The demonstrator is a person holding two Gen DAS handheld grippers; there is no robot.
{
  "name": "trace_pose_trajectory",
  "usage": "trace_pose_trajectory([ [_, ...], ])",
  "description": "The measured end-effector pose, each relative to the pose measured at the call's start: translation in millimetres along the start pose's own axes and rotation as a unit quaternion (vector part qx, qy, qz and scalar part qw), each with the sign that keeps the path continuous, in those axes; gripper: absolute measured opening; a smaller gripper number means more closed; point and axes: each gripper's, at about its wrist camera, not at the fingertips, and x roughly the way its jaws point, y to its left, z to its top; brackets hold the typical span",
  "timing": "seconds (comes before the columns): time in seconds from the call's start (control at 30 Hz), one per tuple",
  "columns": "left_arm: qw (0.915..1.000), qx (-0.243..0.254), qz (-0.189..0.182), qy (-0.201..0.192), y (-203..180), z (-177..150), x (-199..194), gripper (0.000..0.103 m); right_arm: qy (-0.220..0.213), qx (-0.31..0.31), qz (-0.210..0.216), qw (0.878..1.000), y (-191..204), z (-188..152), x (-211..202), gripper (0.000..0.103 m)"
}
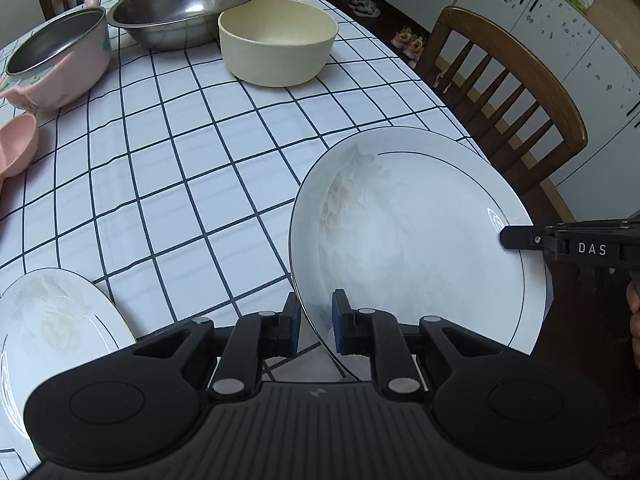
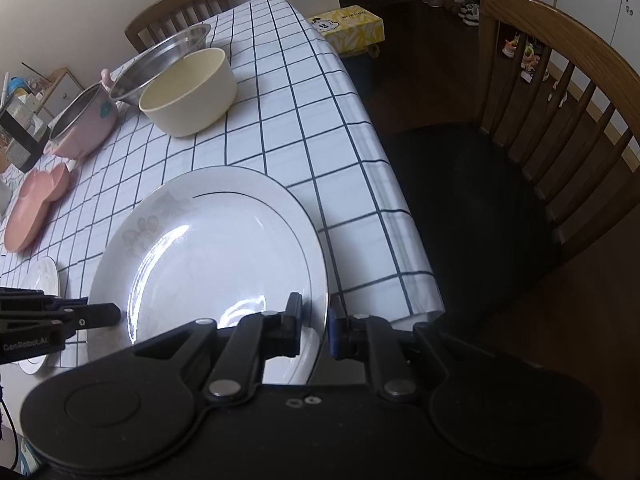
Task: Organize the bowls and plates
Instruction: 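Lift the large white plate with both grippers and carry it toward the chair, then lower the large plate beside the smaller white plate and open both grippers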
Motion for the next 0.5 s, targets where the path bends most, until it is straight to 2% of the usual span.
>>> trace_pose_trajectory([
  [0.27,1.0,-0.005,-0.004,-0.003,2.7,0.9,-2.3,0.015,0.002,0.004,-0.015,1.0,3.4,0.1,0.4,0.016],
  [0.33,1.0,-0.004,0.0,-0.008,2.9,0.8,-6.7,0.015,-0.008,-0.006,-0.029,1.0,7.3,1.7,-3.8,0.021],
  [0.5,0.9997,-0.01,-0.001,-0.022,7.6,1.1,-19.3,0.015,-0.032,-0.016,-0.051,0.998,15.2,4.9,-19.7,0.023],
])
